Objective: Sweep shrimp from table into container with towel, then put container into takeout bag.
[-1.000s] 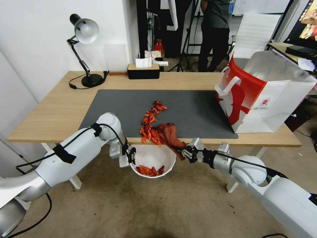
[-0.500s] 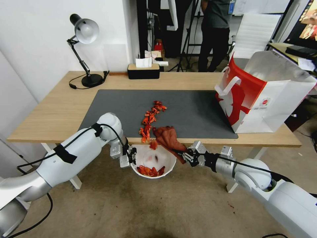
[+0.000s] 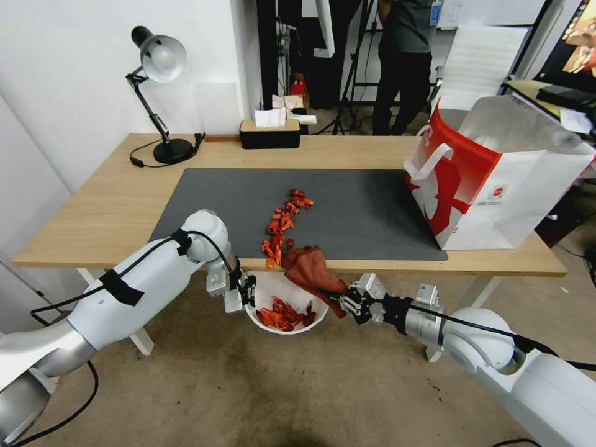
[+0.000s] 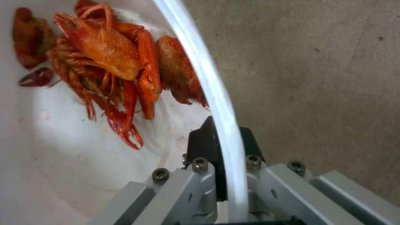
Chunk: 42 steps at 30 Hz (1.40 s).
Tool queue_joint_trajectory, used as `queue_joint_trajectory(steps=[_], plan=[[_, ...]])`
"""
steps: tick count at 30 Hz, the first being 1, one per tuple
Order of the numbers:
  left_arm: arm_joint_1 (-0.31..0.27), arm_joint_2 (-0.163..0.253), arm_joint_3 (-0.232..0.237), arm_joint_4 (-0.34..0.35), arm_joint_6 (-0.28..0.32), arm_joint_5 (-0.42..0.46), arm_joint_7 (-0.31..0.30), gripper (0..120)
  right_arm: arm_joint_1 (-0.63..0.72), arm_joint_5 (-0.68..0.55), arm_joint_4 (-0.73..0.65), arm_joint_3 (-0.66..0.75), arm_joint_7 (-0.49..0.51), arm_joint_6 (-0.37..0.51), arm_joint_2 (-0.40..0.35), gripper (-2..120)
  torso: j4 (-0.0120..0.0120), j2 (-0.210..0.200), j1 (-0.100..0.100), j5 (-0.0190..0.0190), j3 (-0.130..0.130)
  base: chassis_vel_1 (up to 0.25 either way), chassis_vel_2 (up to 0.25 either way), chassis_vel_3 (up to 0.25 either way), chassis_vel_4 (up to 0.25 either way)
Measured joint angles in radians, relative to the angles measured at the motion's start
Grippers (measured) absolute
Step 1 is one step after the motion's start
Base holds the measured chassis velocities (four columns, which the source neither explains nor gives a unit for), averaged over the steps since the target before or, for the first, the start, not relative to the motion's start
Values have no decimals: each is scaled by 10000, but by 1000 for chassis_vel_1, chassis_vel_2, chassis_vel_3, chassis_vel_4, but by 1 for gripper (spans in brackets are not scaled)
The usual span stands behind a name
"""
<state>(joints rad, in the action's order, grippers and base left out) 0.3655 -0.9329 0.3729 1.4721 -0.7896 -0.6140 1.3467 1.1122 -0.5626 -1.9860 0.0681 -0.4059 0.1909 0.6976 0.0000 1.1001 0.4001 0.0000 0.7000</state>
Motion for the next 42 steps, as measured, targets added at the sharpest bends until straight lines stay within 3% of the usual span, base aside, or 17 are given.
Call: queue_joint_trajectory(steps=[14, 25, 31, 42], plan=[[71, -59, 6, -13, 2, -14, 2, 0, 71, -482, -401, 732, 29, -32, -217, 5, 0, 0, 0, 0, 0, 0, 0, 0, 0], [-99, -258, 176, -255, -43, -9, -14, 0, -295, -2324, -397, 1448, 449, -98, -253, 5, -4, 0, -1, -1, 0, 0, 0, 0, 0], [-140, -250, 221, -328, -91, 20, -34, 0, -1455, -3424, 466, 757, 1342, -288, 213, 5, 3, 0, 1, -1, 0, 0, 0, 0, 0], [68, 29, 47, -332, -249, 24, -33, 0, -4027, -3477, 2794, -863, 2463, -679, 1348, 5, 2, -1, 0, -2, 1, 0, 0, 0, 0]])
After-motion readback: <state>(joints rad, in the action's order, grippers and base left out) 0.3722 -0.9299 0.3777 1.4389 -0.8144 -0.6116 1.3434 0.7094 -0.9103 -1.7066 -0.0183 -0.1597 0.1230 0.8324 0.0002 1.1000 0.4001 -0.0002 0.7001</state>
